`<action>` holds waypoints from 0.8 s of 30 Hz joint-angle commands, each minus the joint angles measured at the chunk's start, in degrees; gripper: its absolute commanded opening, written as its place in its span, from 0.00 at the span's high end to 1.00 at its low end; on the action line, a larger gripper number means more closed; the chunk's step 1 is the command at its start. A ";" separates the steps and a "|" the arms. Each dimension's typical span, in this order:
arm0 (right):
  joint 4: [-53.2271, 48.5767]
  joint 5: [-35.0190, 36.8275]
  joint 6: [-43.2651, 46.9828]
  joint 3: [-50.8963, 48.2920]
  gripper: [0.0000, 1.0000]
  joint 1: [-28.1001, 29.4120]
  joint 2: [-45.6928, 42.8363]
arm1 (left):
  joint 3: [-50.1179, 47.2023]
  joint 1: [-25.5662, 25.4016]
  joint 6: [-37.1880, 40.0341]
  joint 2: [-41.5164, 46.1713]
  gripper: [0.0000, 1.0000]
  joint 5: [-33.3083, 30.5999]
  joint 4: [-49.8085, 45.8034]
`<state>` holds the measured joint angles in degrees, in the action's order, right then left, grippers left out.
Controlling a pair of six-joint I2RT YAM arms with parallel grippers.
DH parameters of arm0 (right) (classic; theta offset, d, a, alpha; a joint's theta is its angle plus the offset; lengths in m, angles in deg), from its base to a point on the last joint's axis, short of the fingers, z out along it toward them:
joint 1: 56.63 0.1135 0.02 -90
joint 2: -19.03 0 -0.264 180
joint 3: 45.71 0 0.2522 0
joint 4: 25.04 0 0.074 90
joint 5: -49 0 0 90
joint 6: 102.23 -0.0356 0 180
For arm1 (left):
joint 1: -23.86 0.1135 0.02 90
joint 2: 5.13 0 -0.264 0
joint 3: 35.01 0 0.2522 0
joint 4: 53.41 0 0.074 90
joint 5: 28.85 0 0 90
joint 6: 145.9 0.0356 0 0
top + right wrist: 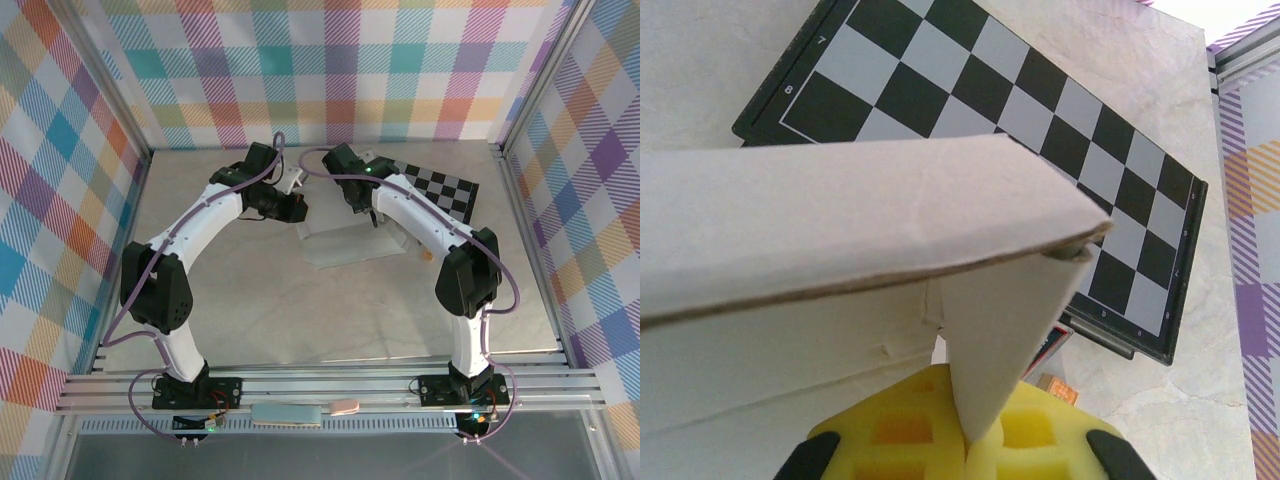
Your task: Fold the paper box
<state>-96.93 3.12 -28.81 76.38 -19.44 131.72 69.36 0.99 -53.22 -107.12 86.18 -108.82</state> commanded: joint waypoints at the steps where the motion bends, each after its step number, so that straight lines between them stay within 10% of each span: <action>1: -1.52 -1.86 1.70 -1.39 1.00 -0.73 -0.89 | 1.87 -0.33 -1.40 0.35 1.00 0.32 2.12; 8: 5.37 -20.54 1.77 -7.23 1.00 -3.74 -6.89 | 1.68 -0.33 -2.08 0.41 1.00 0.55 2.31; 24: 7.45 -23.16 1.07 -12.46 0.78 -6.24 -9.90 | 1.81 -0.33 -1.43 0.71 1.00 0.06 1.54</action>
<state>-90.46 -18.74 -27.67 65.39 -25.23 124.44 69.36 0.99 -54.42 -107.19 85.51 -108.61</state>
